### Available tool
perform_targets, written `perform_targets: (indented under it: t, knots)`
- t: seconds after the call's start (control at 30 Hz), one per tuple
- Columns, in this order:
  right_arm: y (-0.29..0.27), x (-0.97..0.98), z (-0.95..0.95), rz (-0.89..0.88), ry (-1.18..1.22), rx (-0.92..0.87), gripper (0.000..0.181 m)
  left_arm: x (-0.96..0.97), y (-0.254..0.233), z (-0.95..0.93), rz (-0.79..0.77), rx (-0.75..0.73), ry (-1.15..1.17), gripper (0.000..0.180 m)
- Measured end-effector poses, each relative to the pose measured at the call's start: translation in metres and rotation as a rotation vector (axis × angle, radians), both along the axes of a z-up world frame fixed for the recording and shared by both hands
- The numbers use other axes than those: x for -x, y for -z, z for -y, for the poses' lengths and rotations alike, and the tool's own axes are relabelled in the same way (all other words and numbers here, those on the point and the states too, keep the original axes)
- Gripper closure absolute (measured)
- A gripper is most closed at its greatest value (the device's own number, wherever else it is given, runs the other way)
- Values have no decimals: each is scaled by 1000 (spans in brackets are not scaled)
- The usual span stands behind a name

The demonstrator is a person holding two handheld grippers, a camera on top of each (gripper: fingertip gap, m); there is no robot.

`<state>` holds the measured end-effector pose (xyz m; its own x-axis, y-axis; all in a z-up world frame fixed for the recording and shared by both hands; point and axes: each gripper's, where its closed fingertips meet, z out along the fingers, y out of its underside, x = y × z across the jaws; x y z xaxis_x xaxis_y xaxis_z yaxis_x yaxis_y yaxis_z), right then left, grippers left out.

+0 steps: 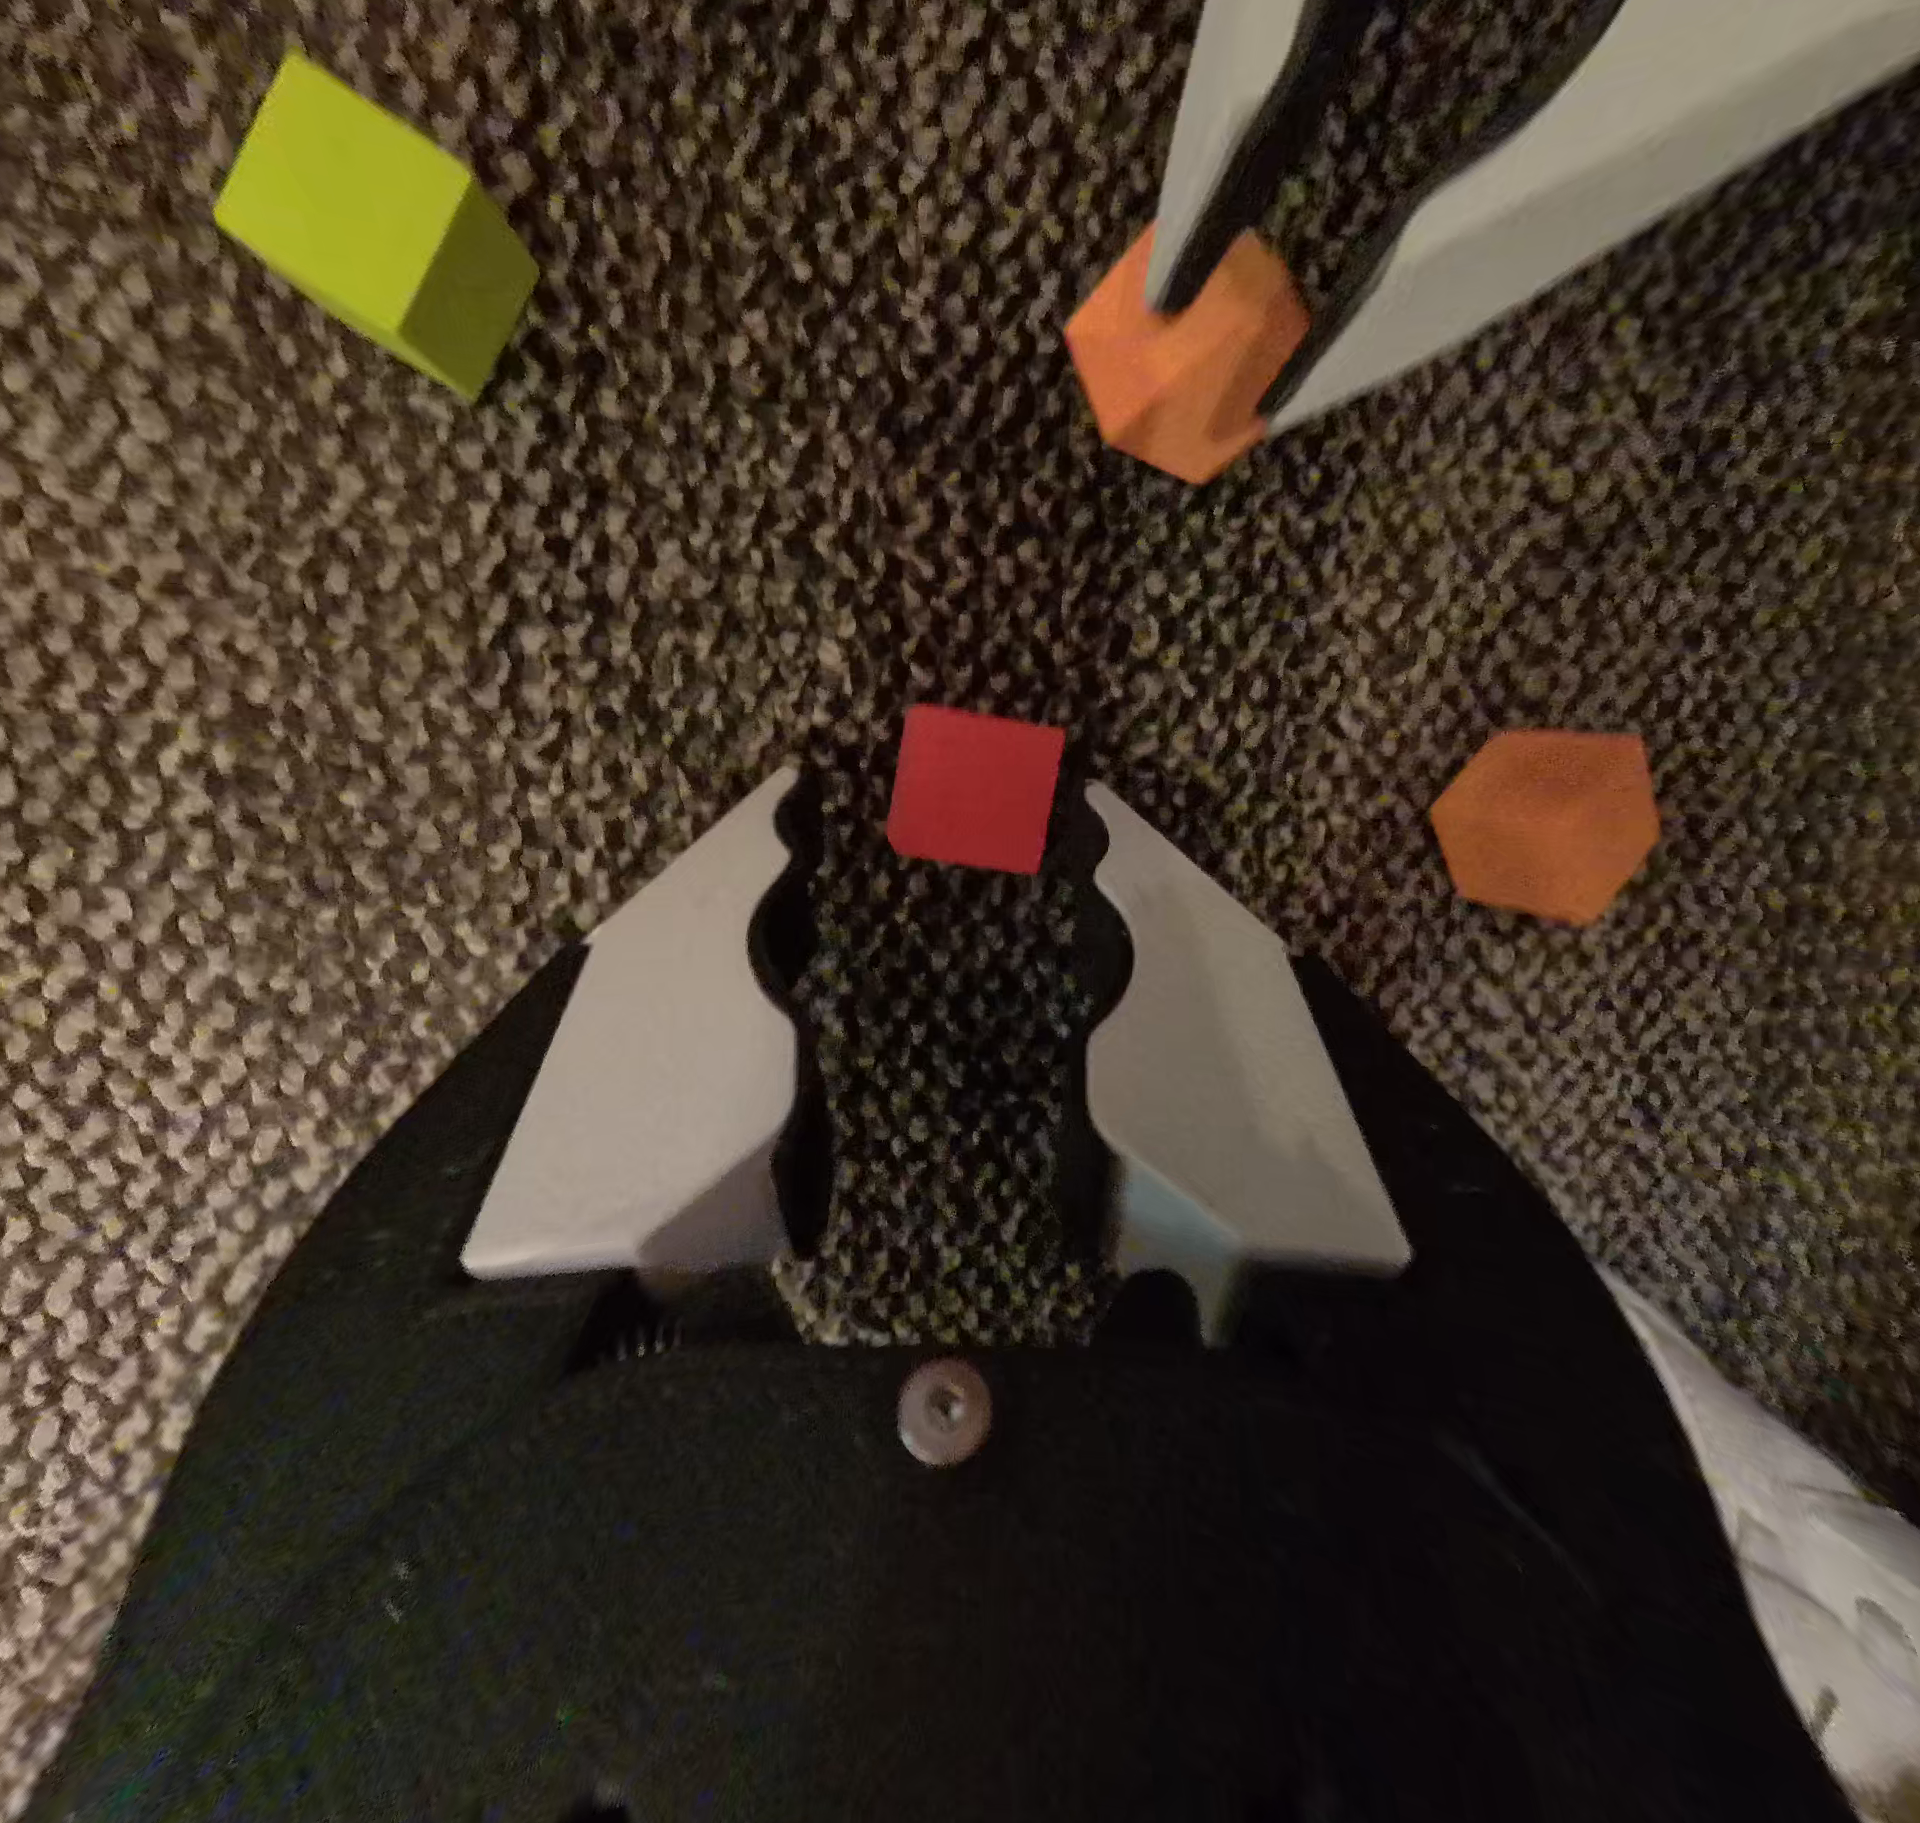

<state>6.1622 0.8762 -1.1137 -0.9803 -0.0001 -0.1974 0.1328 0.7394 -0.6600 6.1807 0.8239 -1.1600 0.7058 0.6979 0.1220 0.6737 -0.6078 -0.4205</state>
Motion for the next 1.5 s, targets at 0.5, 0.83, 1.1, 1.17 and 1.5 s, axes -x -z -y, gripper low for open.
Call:
perform_targets:
  t: [0.5,0.83,1.1,1.17,1.5]
  knots:
    - [28,2,0,-35,121,-58,107,42,-31,24,-134,-64,-99,156]
    - [9,22,19,35,261,17,153,120,-34,13,-217,-40,-84,154]
    - [6,26,5,39,322,22,153,113,-24,2,-139,-57,-29,147]
    - [3,22,3,41,327,27,152,111,-25,3,-136,-68,-27,140]
    - [-1,-57,-19,111,271,-5,151,125,-5,0,-161,7,83,125]
